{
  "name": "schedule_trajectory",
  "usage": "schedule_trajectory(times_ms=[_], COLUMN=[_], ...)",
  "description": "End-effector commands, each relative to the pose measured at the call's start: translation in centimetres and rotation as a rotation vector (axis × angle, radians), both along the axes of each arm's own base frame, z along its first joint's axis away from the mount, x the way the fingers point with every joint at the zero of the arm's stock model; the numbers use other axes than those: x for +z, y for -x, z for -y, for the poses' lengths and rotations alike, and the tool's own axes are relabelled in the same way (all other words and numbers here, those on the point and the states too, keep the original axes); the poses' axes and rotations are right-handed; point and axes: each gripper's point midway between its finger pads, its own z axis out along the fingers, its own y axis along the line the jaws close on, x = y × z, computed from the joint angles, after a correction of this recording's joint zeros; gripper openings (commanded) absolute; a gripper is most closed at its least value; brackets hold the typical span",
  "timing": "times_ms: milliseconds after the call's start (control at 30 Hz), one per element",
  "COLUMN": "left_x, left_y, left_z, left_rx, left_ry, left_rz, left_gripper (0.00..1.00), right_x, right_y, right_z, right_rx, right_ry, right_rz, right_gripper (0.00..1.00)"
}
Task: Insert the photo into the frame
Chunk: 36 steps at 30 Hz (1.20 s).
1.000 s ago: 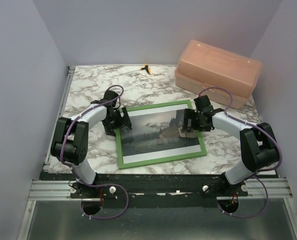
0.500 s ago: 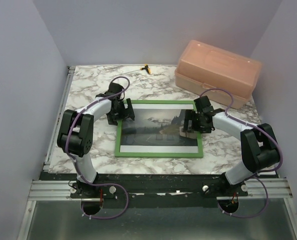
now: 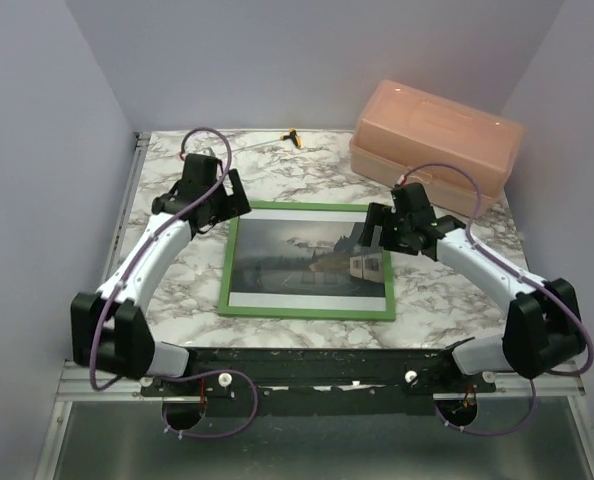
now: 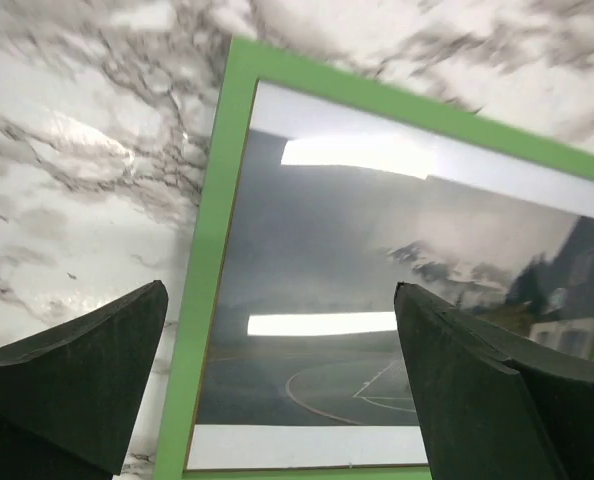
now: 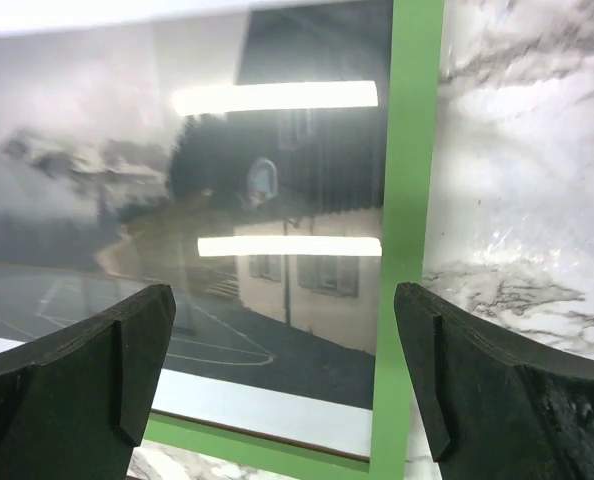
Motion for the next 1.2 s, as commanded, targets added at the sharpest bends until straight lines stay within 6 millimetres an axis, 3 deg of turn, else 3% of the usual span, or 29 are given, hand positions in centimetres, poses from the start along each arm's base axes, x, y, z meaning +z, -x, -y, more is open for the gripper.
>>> schedule_trajectory(times_ms=[0,167,333,400,500,633,733,833,967,1033,1100,1167], left_x=[5.9,7.9,6.0,5.4,4.3,2.7,1.5,3.0,3.0,2.2,2.9,1.6], left_y=[1.1,3.2,4.6,5.2,5.9,5.8,5.2,4.4,2.5,2.2,2.2,2.0], left_z=[-1.9,-3.8,-6.7,-8.2,-10.3,-10.9,-11.2,-11.2,-11.3,-11.9,-12.9,-13.0], left_rx=[0.003,0.031,0.070,0.108,0.193,0.223,0.220,0.203,0.142,0.164,0.210,0.213], left_ry=[-0.030,-0.049,-0.178,-0.242,-0.313,-0.329,-0.345,-0.370,-0.439,-0.431,-0.437,-0.403], left_rz=[0.298,0.578,0.769,0.826,0.898,0.944,0.964,1.054,1.042,1.056,1.115,1.029], left_gripper=[0.98,0.99,0.99,0.99,0.98,0.99,0.99,0.99,0.98,0.98,0.99,0.98], right_x=[5.2,7.8,8.8,8.6,7.5,5.8,4.0,3.1,3.8,3.6,3.3,2.6], right_y=[-2.0,-1.4,0.5,1.4,2.1,1.9,1.2,-0.3,-2.9,-4.3,-6.1,-6.9], right_z=[1.2,3.4,8.5,10.6,12.0,13.1,13.4,13.3,13.9,14.3,14.5,14.9], right_rx=[-0.066,-0.060,-0.225,-0.304,-0.351,-0.367,-0.353,-0.319,-0.340,-0.343,-0.326,-0.312], right_ry=[0.007,0.022,0.090,0.127,0.159,0.238,0.267,0.255,0.219,0.189,0.221,0.249], right_rz=[0.222,0.502,0.797,0.864,0.921,0.940,0.923,0.910,0.974,0.978,0.953,0.937], right_gripper=[1.00,1.00,0.97,0.99,1.00,1.00,1.00,1.00,1.00,1.00,1.00,1.00])
